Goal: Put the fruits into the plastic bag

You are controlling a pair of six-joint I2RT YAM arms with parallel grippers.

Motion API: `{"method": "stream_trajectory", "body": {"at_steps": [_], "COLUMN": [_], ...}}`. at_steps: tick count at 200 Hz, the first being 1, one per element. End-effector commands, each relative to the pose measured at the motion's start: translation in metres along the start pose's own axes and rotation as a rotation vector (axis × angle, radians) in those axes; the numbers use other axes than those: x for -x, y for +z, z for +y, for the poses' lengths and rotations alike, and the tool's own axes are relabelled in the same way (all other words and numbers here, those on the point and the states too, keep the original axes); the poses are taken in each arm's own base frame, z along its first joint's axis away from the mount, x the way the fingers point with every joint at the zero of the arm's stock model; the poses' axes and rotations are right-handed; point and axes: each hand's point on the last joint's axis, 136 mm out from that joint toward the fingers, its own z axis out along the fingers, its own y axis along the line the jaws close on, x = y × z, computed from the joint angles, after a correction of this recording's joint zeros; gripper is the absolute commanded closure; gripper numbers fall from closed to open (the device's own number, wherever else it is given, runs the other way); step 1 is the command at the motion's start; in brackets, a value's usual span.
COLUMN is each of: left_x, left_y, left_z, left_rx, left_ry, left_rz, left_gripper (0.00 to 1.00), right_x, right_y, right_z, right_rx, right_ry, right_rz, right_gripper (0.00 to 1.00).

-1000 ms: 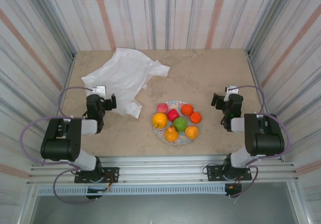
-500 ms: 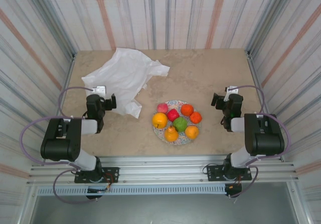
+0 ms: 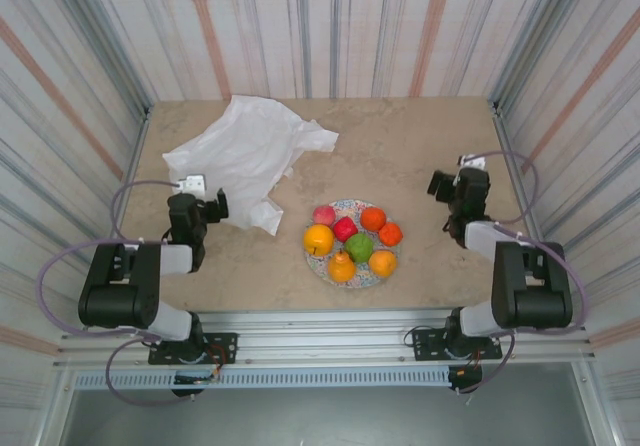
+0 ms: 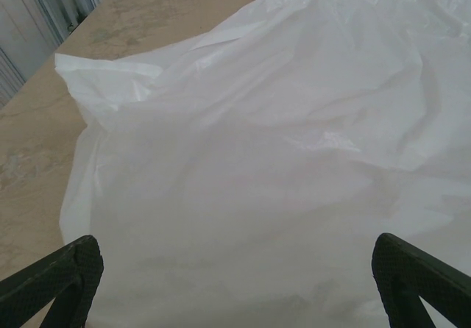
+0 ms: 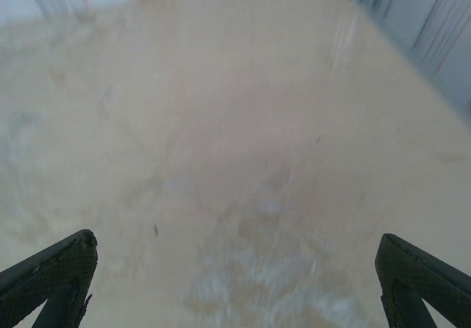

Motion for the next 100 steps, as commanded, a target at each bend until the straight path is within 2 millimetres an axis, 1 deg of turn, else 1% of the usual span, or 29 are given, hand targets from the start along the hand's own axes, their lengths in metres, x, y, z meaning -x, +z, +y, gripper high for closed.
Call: {"method": "stream_trajectory", "body": {"at_steps": [1,12,20,30,31,39,42,44,46,51,62,69,74,82,91,100], "left_x": [0.013,0.012,0.013,0.024,0.023,0.028,0.034,0.033,0.038,0.043,0.053,0.057,0.06,0.065,0.072,0.08], "left_y": [-0.005,-0.005,-0.005,-0.003,-0.003,-0.002,-0.003,-0.003,-0.003,-0.003,-0.007,-0.011,-0.013,-0.017,-0.02,-0.024], "left_z": [0.008,0.008,0.007,0.008,0.008,0.009,0.012,0.014,0.016,0.019,0.03,0.032,0.029,0.019,0.0,-0.023], "left_rx": [0.03,0.03,0.025,0.029,0.029,0.037,0.048,0.06,0.071,0.092,0.154,0.164,0.149,0.092,0.001,-0.08], "left_ry": [-0.03,-0.029,-0.026,-0.015,-0.016,-0.024,-0.028,-0.028,-0.03,-0.041,-0.104,-0.153,-0.181,-0.224,-0.252,-0.232], "left_rz": [-0.059,-0.057,-0.059,-0.068,-0.055,0.013,0.023,0.039,0.039,0.052,0.064,0.089,0.107,0.129,0.137,0.14], "left_gripper": [0.01,0.01,0.01,0.01,0.01,0.01,0.01,0.01,0.01,0.01,0.01,0.02,0.01,0.03,0.05,0.06], "right_x": [0.026,0.039,0.049,0.057,0.058,0.062,0.064,0.065,0.066,0.067,0.071,0.071,0.071,0.072,0.071,0.07], "right_y": [-0.025,-0.038,-0.046,-0.054,-0.055,-0.059,-0.061,-0.062,-0.063,-0.065,-0.069,-0.071,-0.072,-0.075,-0.076,-0.077], "right_z": [-0.022,-0.024,-0.022,-0.014,-0.013,-0.007,-0.005,-0.003,-0.001,0.003,0.014,0.022,0.029,0.043,0.059,0.078], "right_rx": [-0.095,-0.094,-0.072,-0.025,-0.02,0.015,0.023,0.029,0.035,0.05,0.085,0.109,0.131,0.175,0.216,0.263], "right_ry": [0.13,0.175,0.201,0.216,0.217,0.224,0.227,0.228,0.229,0.227,0.217,0.213,0.213,0.206,0.197,0.177], "right_rz": [0.013,-0.014,-0.029,-0.038,-0.038,-0.037,-0.038,-0.038,-0.038,-0.035,-0.036,-0.037,-0.037,-0.036,-0.026,-0.008], "right_gripper": [0.01,0.01,0.01,0.01,0.01,0.01,0.01,0.01,0.01,0.01,0.0,0.0,0.0,0.0,0.01,0.01]}}
